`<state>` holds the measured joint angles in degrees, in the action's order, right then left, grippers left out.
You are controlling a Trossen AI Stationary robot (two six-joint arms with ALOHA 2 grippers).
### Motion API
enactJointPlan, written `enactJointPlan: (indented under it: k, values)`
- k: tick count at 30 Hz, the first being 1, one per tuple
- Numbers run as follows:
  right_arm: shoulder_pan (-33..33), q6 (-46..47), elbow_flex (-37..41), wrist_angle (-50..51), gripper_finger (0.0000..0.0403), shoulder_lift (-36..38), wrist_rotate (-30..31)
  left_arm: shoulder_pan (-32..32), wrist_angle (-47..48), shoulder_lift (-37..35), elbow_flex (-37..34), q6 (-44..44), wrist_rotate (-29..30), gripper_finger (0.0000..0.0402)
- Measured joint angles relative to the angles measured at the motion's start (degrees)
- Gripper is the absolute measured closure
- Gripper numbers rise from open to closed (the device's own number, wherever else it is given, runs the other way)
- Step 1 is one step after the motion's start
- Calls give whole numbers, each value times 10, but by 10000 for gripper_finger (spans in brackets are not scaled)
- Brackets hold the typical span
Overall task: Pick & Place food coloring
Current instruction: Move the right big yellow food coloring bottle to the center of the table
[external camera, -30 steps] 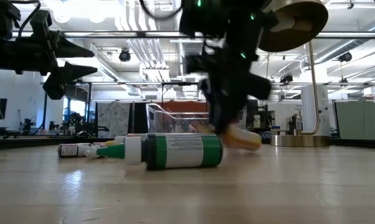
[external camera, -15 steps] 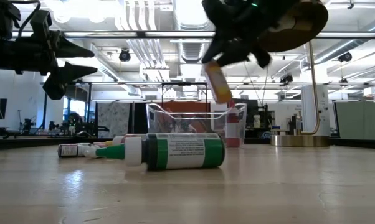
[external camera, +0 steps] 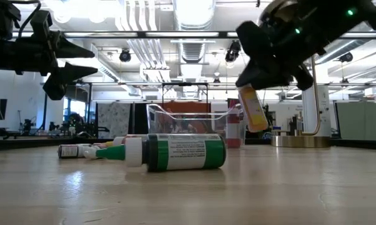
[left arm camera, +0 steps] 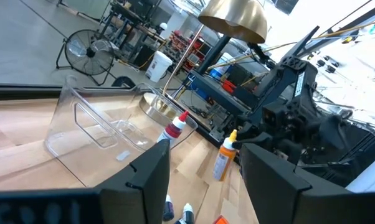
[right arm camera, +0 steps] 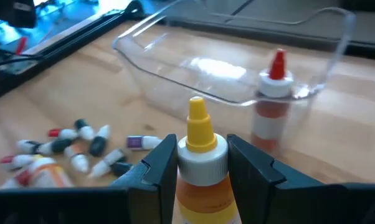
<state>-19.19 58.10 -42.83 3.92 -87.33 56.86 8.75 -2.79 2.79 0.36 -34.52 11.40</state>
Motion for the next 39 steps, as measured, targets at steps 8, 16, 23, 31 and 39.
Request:
enactJointPlan:
  k: [8,16,23,31,39]
  values:
    - [-7,92,15,-3,291,-56,35,0,0,0,0,0,0,234]
    - [-9,91,14,-39,284,-82,108,0,0,0,0,0,0,234]
    - [-9,97,26,-40,278,-84,89,0,0,0,0,0,0,234]
    - [-9,118,30,-40,260,-84,51,0,0,0,0,0,0,234]
    - [-12,117,29,-42,250,-84,29,0,0,0,0,0,0,234]
